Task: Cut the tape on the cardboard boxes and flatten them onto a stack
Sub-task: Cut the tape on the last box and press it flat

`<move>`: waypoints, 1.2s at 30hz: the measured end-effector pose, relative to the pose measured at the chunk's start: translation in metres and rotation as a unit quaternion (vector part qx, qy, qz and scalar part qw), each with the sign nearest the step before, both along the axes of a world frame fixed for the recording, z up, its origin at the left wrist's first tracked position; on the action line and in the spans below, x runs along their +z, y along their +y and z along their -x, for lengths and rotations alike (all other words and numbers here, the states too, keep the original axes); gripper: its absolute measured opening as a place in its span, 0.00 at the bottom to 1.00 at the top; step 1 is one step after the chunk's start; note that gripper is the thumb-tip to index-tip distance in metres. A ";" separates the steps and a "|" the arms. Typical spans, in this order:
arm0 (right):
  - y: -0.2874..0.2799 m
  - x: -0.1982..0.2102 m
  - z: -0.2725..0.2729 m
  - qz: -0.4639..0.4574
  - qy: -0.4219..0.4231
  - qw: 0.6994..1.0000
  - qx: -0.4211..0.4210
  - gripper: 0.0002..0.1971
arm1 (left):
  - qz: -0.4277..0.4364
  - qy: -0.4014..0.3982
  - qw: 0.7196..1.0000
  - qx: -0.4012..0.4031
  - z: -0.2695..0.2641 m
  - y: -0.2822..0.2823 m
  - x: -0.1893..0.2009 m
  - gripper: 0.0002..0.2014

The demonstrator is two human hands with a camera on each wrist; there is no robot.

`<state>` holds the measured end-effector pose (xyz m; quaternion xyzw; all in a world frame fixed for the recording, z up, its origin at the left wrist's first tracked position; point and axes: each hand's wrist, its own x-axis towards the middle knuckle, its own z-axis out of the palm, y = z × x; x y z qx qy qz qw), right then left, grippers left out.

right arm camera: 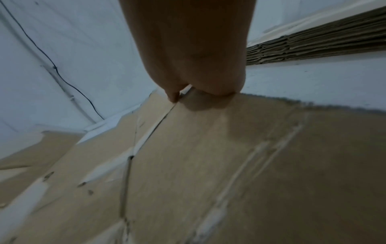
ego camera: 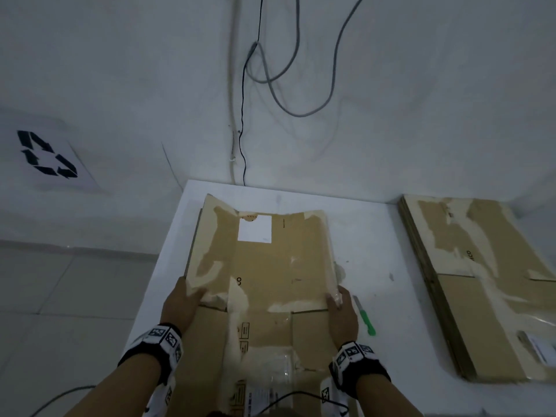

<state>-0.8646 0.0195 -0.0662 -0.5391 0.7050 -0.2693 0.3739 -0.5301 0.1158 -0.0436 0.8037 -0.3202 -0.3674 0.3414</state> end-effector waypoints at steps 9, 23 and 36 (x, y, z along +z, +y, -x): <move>0.010 0.056 0.033 0.099 -0.015 0.994 -0.050 0.05 | 0.089 -0.012 0.996 -0.024 0.038 -0.006 0.042 0.16; -0.054 0.146 0.196 0.192 0.018 0.974 -0.120 0.15 | 0.211 0.032 0.974 -0.081 0.193 -0.112 0.112 0.15; -0.145 0.190 0.449 0.175 0.063 0.978 -0.096 0.16 | 0.224 0.091 0.969 -0.052 0.439 -0.192 0.121 0.14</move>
